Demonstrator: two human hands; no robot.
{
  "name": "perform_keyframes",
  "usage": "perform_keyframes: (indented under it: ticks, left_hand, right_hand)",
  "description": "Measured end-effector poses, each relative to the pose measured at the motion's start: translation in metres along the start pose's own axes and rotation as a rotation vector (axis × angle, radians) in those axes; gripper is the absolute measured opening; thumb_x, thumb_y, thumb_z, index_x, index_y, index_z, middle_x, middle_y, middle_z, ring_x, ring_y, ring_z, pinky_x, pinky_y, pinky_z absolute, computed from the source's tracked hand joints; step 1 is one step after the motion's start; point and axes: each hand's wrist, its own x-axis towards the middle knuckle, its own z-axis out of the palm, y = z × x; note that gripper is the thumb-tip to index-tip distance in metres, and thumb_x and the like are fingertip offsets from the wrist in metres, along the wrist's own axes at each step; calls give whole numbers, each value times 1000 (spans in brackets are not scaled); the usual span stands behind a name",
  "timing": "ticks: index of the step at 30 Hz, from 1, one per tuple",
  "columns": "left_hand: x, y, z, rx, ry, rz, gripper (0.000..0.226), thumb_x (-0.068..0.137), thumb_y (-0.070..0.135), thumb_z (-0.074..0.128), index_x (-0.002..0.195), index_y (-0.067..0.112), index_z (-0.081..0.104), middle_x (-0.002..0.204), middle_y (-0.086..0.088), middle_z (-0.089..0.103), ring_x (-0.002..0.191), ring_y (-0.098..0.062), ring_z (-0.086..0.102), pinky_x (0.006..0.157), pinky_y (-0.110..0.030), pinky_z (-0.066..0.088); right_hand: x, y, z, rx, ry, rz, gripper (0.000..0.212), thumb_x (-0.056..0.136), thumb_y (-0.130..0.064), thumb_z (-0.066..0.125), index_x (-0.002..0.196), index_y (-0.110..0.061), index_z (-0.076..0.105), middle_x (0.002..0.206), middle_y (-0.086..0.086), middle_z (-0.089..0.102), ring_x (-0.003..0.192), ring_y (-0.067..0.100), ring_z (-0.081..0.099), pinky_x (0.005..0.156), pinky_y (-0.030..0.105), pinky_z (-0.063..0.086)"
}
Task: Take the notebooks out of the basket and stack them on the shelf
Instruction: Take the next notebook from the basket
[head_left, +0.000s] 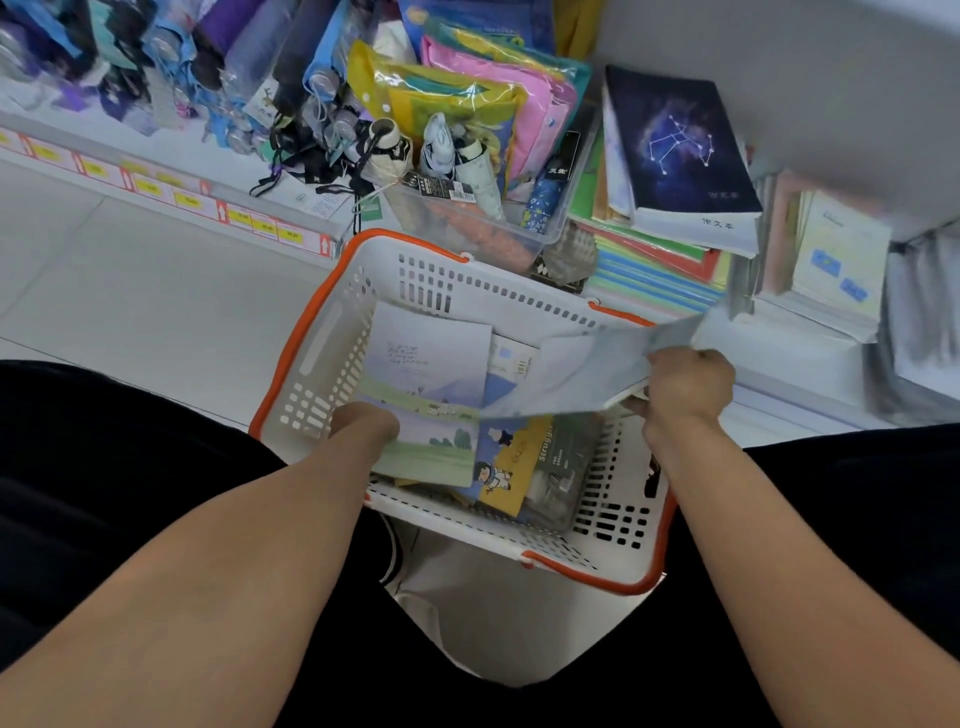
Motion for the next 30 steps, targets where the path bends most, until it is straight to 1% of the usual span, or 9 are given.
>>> perform_keyframes:
  ticks: [3, 5, 9, 12, 15, 17, 21, 26, 30]
  left_hand:
    - [-1, -4, 7, -83, -126, 7, 49, 91, 13, 57, 135, -2, 44, 136, -21, 49, 123, -39, 51, 100, -46, 46]
    - [-6, -10, 11, -198, -220, -4, 45, 84, 18, 57, 125, 3, 44, 126, -19, 49, 111, -38, 51, 92, -45, 47]
    - [1, -12, 9, -711, -234, -11, 51, 97, 45, 34, 122, 8, 58, 124, -14, 60, 109, -36, 58, 82, -41, 52]
    - [9, -15, 8, -656, -331, 27, 79, 79, 77, 45, 130, 18, 58, 129, -9, 60, 113, -33, 59, 98, -45, 48]
    - [9, -21, 13, -556, -292, 97, 76, 77, 56, 72, 134, 10, 55, 137, -8, 54, 121, -29, 52, 101, -33, 38]
    - [14, -23, 18, -436, -240, 120, 85, 74, 44, 80, 138, 0, 47, 140, -13, 50, 126, -31, 48, 102, -37, 38]
    - [22, -21, 17, -366, -236, 213, 68, 70, 26, 87, 125, -1, 56, 127, -15, 60, 113, -31, 58, 97, -38, 48]
    - [10, -9, -7, -503, -701, 306, 32, 88, 0, 65, 119, 7, 61, 121, -18, 66, 108, -33, 65, 97, -52, 50]
    - [-4, -8, -22, -466, -936, 352, 38, 91, -1, 57, 127, 10, 58, 126, -16, 64, 118, -34, 60, 103, -52, 44]
  right_hand:
    - [-31, 4, -19, 342, -166, 271, 20, 89, 1, 52, 105, -9, 60, 90, 13, 66, 70, 23, 63, 54, 36, 60]
    - [-59, 16, -17, 277, -443, 422, 19, 93, 4, 52, 105, -10, 58, 93, 15, 67, 79, 27, 66, 60, 38, 62]
    - [-80, 52, -2, -186, -669, 616, 17, 93, -10, 63, 106, 0, 58, 94, 19, 66, 75, 29, 66, 61, 35, 58]
    - [-65, 73, 8, -696, -740, 429, 42, 90, -37, 68, 98, 4, 60, 90, 21, 69, 59, 27, 66, 47, 27, 51]
    - [-38, 83, 29, -834, -662, 15, 38, 88, -35, 68, 67, -13, 45, 67, 7, 52, 54, 20, 51, 52, 25, 40]
    - [-28, 85, 44, -862, -684, -52, 32, 90, -35, 68, 78, -13, 48, 81, 5, 51, 71, 19, 52, 61, 27, 40]
    - [-13, 111, 69, -524, -796, 282, 64, 81, -33, 79, 133, -8, 49, 135, 2, 52, 121, 25, 53, 97, 34, 44]
    - [-8, 108, 73, -305, -811, 363, 45, 83, -28, 78, 123, -16, 61, 119, 2, 66, 98, 17, 63, 83, 29, 52]
    - [-3, 93, 55, -163, -916, 577, 47, 75, -26, 82, 119, -15, 68, 109, 11, 74, 102, 29, 69, 95, 50, 54]
